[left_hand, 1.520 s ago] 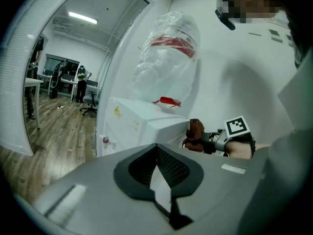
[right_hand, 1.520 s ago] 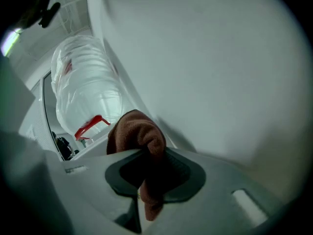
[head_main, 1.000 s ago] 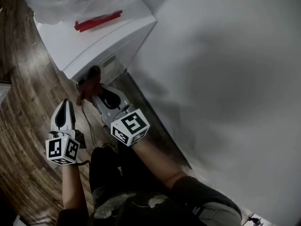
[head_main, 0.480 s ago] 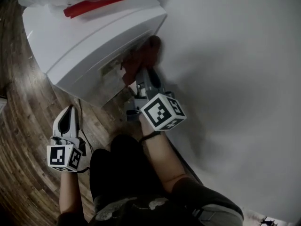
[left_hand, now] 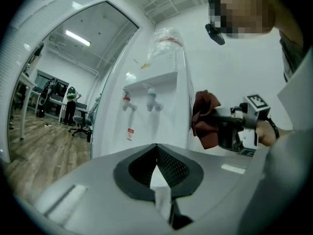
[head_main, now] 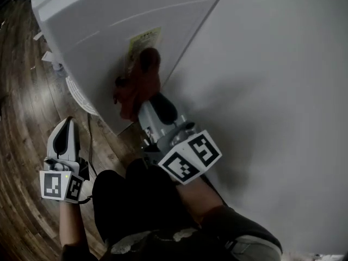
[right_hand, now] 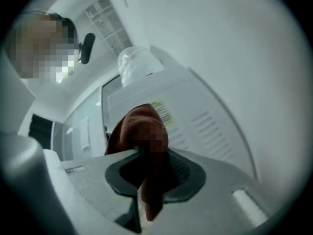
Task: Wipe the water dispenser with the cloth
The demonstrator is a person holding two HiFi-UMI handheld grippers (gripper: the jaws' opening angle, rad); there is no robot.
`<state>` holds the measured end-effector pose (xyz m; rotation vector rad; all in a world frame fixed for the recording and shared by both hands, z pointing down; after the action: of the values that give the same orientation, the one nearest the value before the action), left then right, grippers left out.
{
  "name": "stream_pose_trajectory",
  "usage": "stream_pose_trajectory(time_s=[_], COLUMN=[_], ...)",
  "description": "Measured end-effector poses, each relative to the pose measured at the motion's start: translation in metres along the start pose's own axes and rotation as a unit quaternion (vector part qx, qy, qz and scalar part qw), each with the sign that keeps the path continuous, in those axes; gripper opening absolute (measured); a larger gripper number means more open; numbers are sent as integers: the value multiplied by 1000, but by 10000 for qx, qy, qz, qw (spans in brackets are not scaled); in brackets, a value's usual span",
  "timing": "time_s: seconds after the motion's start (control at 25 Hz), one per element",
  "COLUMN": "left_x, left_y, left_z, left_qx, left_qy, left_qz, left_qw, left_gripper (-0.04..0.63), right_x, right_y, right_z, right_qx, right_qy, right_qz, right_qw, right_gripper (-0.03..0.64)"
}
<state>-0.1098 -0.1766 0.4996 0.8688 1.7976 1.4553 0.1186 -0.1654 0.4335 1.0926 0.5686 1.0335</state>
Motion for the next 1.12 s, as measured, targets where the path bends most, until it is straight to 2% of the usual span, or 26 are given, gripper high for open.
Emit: stream_pose_trajectory(time_s=[0.12, 0.2, 0.36, 0.52, 0.68, 0.88, 1.0, 1.12], left_x=[4, 2, -4, -16, -20, -17, -14, -12], left_y=[23, 32, 42, 38, 34, 34, 43, 53], left_z=[-12, -12, 0, 14, 29, 49, 45, 28], left_qx=[-95, -36, -21, -66, -193, -54, -107, -233], left_qy=[-186, -201, -7, 293, 468, 760, 774, 613], left_qz=[28, 46, -95, 132, 335, 384, 273, 199], left_qw=[9998, 9998, 10000, 9995, 9982, 9964, 9966, 9976], left_gripper=[20, 19, 20, 20, 19, 18, 19, 20], right_x=[-5, -9, -9, -4, 1, 10, 9, 9], right_y=[33, 49, 56, 45, 41, 48, 55, 54], right_z=[-33, -34, -4, 55, 104, 144, 151, 122], right_qx=[337, 337, 358, 115, -136, -582, -778, -293], right_qy=[-540, -573, -155, 496, 1091, 1819, 1753, 1382], right_qz=[-143, -225, -230, -42, -3, -25, -142, -110], right_qw=[9979, 9975, 9990, 9987, 9939, 9816, 9813, 9899], right_gripper=[61, 61, 63, 63, 63, 63, 63, 63])
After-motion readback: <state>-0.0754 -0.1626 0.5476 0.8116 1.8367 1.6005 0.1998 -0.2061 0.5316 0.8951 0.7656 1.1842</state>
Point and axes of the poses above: the fingertips, and each gripper's own axes: x backward along the fingers, z to its right, y out of its underside, the point moved 6 cm from there along x, backward along the fingers, and after that the axes turned 5 degrees about -z, right-handed, at the moved point
